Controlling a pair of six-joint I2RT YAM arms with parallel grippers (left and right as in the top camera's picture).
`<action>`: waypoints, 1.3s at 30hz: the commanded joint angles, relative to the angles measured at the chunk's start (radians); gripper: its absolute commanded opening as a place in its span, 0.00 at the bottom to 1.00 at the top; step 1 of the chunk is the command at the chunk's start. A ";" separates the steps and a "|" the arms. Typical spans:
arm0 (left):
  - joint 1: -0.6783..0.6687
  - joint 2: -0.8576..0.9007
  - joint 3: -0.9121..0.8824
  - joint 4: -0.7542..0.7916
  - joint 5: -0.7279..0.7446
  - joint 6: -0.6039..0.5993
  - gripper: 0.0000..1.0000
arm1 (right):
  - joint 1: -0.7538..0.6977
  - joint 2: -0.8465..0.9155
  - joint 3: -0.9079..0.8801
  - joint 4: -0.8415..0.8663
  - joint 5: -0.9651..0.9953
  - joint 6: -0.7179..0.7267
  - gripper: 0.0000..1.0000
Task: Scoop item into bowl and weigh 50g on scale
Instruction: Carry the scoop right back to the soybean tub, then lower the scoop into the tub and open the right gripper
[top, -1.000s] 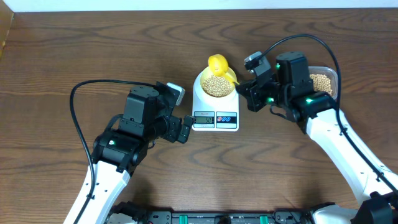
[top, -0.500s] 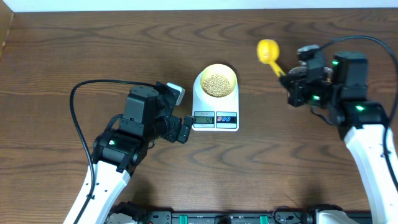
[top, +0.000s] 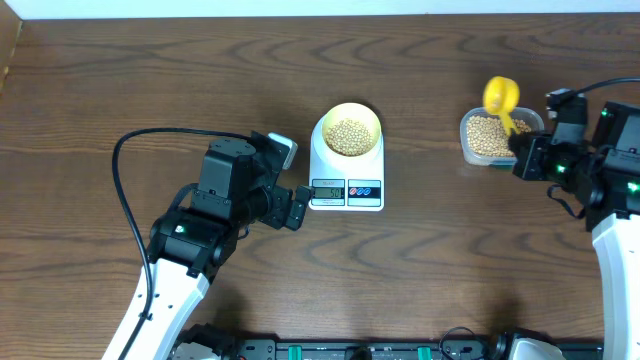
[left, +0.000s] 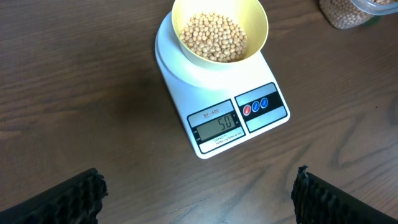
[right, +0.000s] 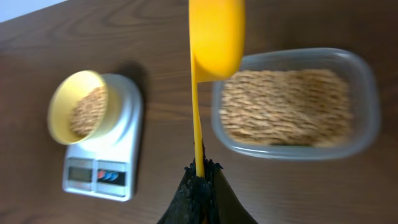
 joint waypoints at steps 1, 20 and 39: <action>0.005 0.000 0.000 0.004 -0.006 0.007 0.98 | -0.026 -0.010 0.001 -0.015 0.099 -0.019 0.01; 0.005 0.000 0.000 0.004 -0.006 0.007 0.98 | -0.008 0.000 0.000 -0.130 0.356 -0.166 0.01; 0.005 0.000 0.000 0.004 -0.006 0.007 0.98 | 0.130 0.140 0.000 -0.098 0.567 -0.164 0.02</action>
